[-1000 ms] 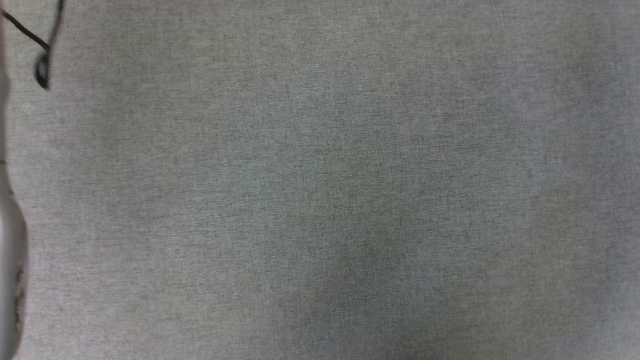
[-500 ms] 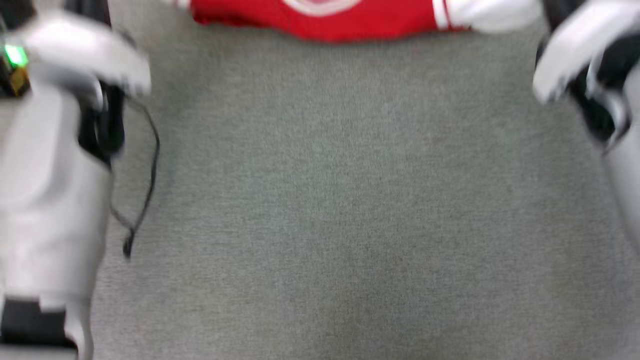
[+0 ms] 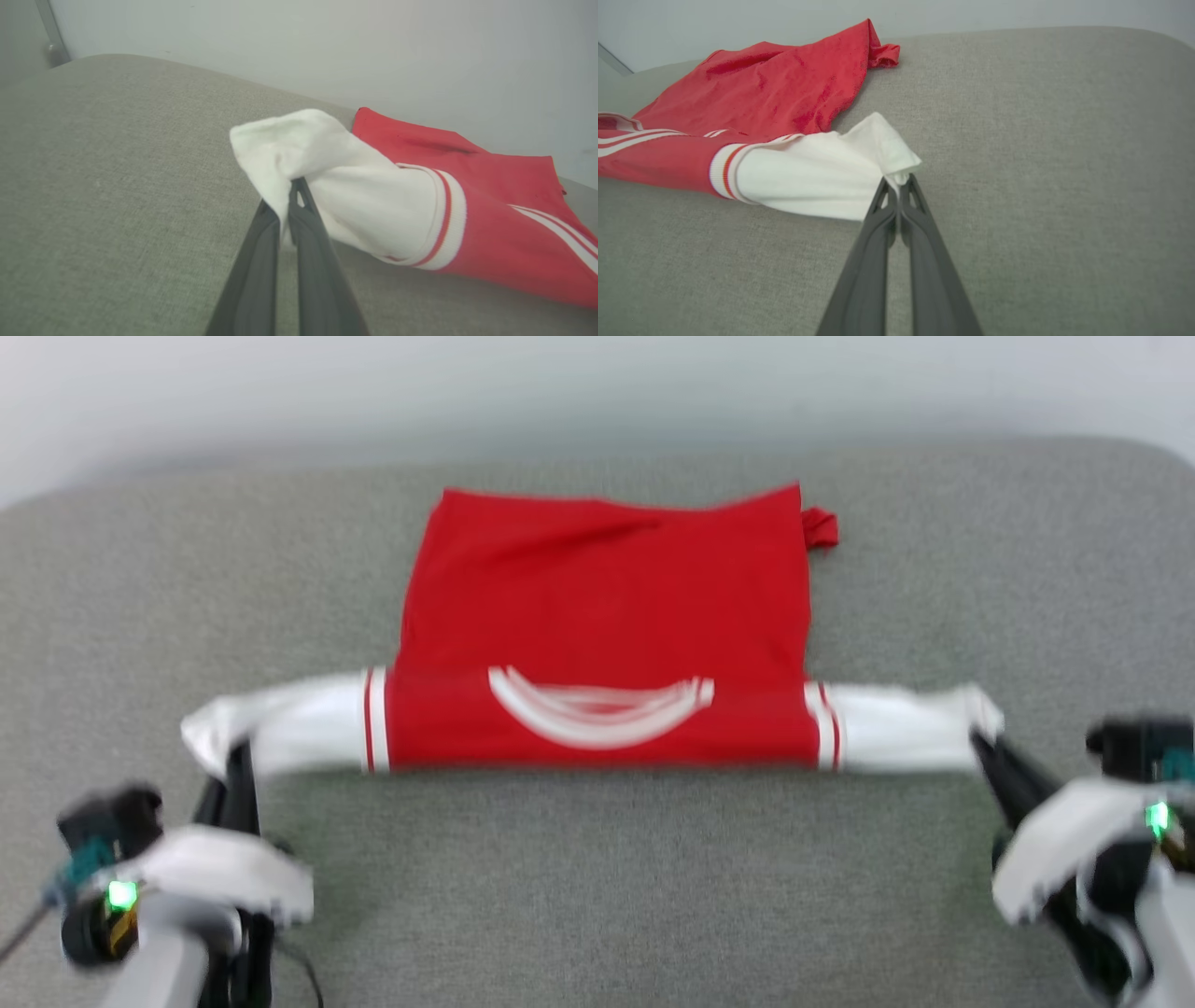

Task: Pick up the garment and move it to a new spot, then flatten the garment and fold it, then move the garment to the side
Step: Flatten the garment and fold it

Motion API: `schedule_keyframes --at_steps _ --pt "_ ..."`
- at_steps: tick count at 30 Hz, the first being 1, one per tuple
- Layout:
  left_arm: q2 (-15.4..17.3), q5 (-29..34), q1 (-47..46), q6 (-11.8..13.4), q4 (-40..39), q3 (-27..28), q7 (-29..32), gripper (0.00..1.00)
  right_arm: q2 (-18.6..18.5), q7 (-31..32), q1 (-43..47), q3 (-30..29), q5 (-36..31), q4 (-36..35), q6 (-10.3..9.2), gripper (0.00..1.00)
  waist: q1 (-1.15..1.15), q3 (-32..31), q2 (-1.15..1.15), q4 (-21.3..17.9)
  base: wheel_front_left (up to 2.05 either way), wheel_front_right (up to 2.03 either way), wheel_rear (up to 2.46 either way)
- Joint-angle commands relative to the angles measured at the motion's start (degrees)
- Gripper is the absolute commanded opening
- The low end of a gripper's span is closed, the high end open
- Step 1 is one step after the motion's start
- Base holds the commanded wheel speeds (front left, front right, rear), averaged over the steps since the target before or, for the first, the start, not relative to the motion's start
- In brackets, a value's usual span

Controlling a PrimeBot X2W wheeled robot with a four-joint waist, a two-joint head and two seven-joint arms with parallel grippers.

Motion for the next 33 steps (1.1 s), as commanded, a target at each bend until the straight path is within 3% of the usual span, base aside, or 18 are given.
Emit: schedule_keyframes --at_steps 1,5,16,17,18,20,26,33 --pt "0.39 -0.38 3.7 0.96 -1.6 0.37 0.52 0.0 0.94 1.23 4.75 -2.05 -0.21 -1.92 -0.1 0.0 0.02 -3.43 0.0 0.3 0.0 0.0 0.0" --pt "0.62 -1.16 12.24 2.77 -5.19 0.38 1.69 0.0 4.0 4.63 14.77 -6.72 -1.54 -6.95 -0.1 0.0 0.02 -5.94 0.0 0.23 0.0 0.0 0.0" --pt "0.2 -0.16 25.82 6.13 -11.5 -0.69 0.93 0.0 9.8 16.58 32.11 -12.78 -7.38 -16.82 -0.1 0.0 0.02 -8.47 0.0 0.25 0.0 0.0 0.0" --pt "0.22 0.28 26.2 6.31 -12.07 -1.07 0.97 0.0 10.42 17.84 32.74 -13.28 -7.75 -17.92 -0.1 0.13 0.02 -8.16 0.0 0.41 0.0 0.0 0.0" --pt "0.19 0.47 26.24 6.45 -12.7 -1.32 1.0 0.0 10.85 18.74 33.07 -13.8 -8.12 -19.0 -0.09 0.38 0.02 -7.7 0.0 0.64 0.0 0.0 0.0" --pt "0.29 1.49 25.43 6.61 -13.64 -2.24 1.1 0.0 11.38 20.01 32.53 -14.85 -8.71 -20.75 -0.09 1.0 0.02 -6.99 0.0 1.2 0.0 0.0 0.0" --pt "0.49 4.09 21.96 7.27 -16.99 -4.13 1.31 0.0 11.45 19.77 24.01 -19.03 -8.89 -21.54 -0.08 1.0 0.02 -4.63 0.0 2.93 0.0 0.0 0.0" --pt "0.07 6.97 16.85 8.0 -21.99 -5.94 1.26 0.0 8.07 20.86 4.67 -21.85 -5.65 -9.49 -0.08 1.0 0.02 1.18 0.0 6.33 0.0 0.0 0.0"
